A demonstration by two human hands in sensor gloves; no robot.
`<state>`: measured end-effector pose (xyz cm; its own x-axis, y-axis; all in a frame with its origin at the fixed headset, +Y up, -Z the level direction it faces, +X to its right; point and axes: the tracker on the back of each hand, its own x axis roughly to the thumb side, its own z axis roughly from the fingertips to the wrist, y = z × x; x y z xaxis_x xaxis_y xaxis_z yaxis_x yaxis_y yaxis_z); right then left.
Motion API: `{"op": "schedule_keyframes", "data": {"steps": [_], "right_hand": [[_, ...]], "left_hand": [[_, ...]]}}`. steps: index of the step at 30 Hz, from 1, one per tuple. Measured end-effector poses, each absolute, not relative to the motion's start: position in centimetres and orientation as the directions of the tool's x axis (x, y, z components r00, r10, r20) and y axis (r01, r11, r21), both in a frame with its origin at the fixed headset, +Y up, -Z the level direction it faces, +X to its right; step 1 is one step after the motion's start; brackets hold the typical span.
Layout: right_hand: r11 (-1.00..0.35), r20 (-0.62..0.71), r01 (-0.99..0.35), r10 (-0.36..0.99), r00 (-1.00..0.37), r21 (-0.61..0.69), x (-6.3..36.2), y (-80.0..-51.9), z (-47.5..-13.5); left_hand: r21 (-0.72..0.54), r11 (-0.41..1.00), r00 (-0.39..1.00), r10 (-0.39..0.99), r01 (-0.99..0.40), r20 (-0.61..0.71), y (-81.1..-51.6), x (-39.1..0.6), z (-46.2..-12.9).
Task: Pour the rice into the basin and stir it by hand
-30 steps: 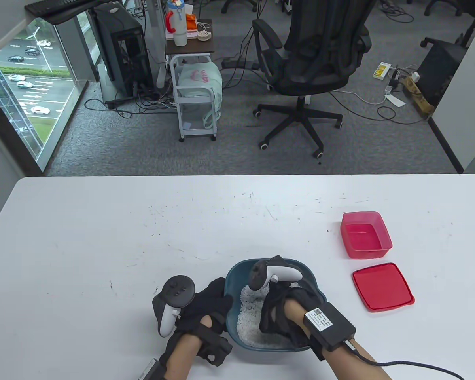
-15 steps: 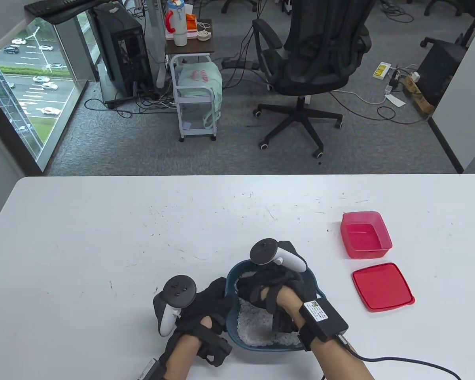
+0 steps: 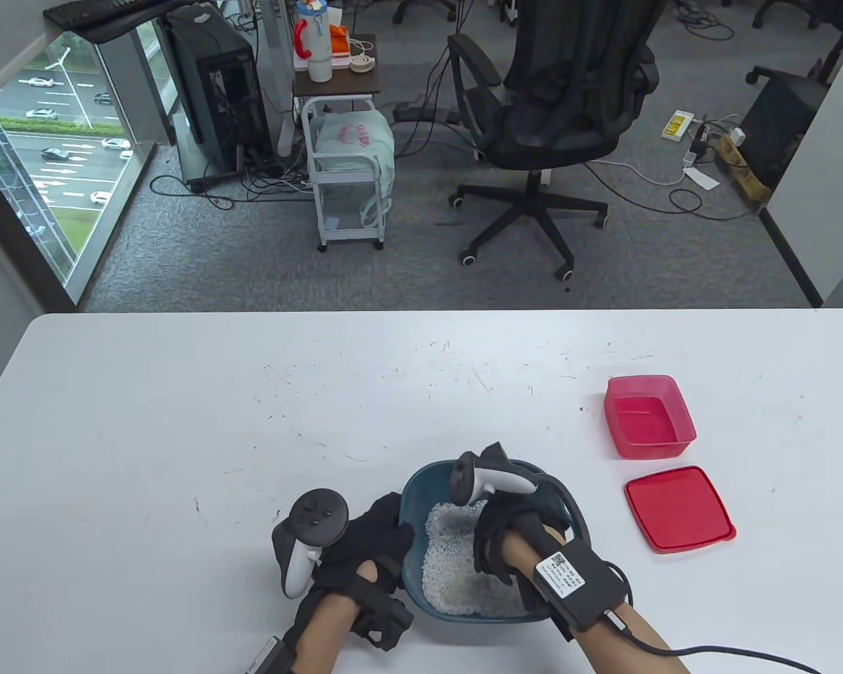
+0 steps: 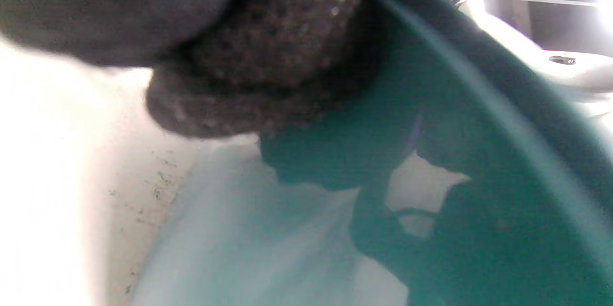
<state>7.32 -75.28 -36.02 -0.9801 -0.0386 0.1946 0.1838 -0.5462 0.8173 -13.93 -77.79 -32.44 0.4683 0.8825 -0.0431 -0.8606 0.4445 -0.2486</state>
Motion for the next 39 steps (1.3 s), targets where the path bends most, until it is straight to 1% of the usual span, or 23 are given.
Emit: {"op": "schedule_keyframes", "data": {"steps": [2,3,7,9,11,13,17,19,21,22,25,27,31,34,35,36,38,39], "right_hand": [[-0.511,0.227,0.201,-0.012,-0.974,0.836,6.8,-75.6,-35.5],[-0.485,0.24,0.193,0.036,-0.97,0.853,6.5,-75.7,-35.3],[-0.41,0.245,0.103,0.31,-0.919,0.906,5.2,-75.9,-34.9],[-0.374,0.221,0.047,0.438,-0.872,0.926,4.7,-75.9,-35.1],[-0.289,0.13,-0.052,0.575,-0.808,0.956,4.5,-75.9,-35.5],[-0.264,0.07,-0.129,0.631,-0.773,0.956,4.3,-75.7,-36.1],[-0.374,0.077,-0.196,0.603,-0.794,0.906,4.1,-74.9,-37.6],[-0.458,0.083,-0.224,0.559,-0.825,0.86,4.1,-74.4,-38.5],[-0.551,0.092,-0.21,0.47,-0.878,0.808,4.5,-74.0,-39.1],[-0.608,0.104,-0.173,0.392,-0.914,0.775,4.7,-73.8,-39.3],[-0.661,0.135,-0.049,0.224,-0.965,0.748,5.3,-73.9,-39.2],[-0.689,0.157,0.081,0.048,-0.986,0.72,6.0,-74.0,-38.9],[-0.647,0.201,0.227,-0.115,-0.973,0.728,6.8,-74.5,-37.9],[-0.6,0.24,0.247,-0.094,-0.966,0.761,6.7,-74.8,-36.9],[-0.546,0.243,0.248,-0.084,-0.966,0.8,6.7,-75.3,-36.4],[-0.5,0.24,0.232,-0.05,-0.97,0.835,6.8,-75.6,-35.9],[-0.472,0.258,0.222,0.013,-0.966,0.853,6.6,-75.8,-35.3],[-0.456,0.268,0.209,0.069,-0.961,0.865,6.5,-75.9,-35.0]], "left_hand": [[-0.245,0.446,0.469,0.882,-0.861,-0.043,-77.8,-13.9,-32.4],[-0.244,0.444,0.468,0.883,-0.862,-0.045,-77.8,-13.9,-32.4],[-0.241,0.446,0.469,0.882,-0.862,-0.045,-77.8,-13.9,-32.4],[-0.242,0.444,0.468,0.883,-0.862,-0.045,-77.8,-13.9,-32.4],[-0.247,0.442,0.465,0.884,-0.862,-0.042,-77.8,-13.9,-32.4],[-0.251,0.444,0.467,0.883,-0.86,-0.039,-77.8,-13.9,-32.4],[-0.26,0.451,0.474,0.88,-0.854,-0.033,-77.8,-13.9,-32.4],[-0.264,0.443,0.467,0.884,-0.857,-0.032,-77.8,-13.9,-32.4],[-0.265,0.445,0.469,0.883,-0.855,-0.03,-77.8,-13.9,-32.4],[-0.264,0.45,0.473,0.881,-0.853,-0.027,-77.8,-13.9,-32.4],[-0.263,0.447,0.47,0.882,-0.855,-0.029,-77.8,-13.9,-32.5],[-0.262,0.446,0.47,0.882,-0.856,-0.031,-77.8,-13.9,-32.4],[-0.257,0.447,0.471,0.882,-0.857,-0.035,-77.8,-13.9,-32.4],[-0.261,0.444,0.468,0.883,-0.857,-0.036,-77.8,-13.8,-32.4],[-0.257,0.454,0.478,0.878,-0.853,-0.033,-77.8,-13.8,-32.4],[-0.256,0.454,0.478,0.878,-0.853,-0.034,-77.8,-13.8,-32.4],[-0.253,0.448,0.472,0.881,-0.857,-0.041,-77.8,-13.8,-32.4],[-0.253,0.448,0.472,0.881,-0.857,-0.041,-77.8,-13.8,-32.4]]}}
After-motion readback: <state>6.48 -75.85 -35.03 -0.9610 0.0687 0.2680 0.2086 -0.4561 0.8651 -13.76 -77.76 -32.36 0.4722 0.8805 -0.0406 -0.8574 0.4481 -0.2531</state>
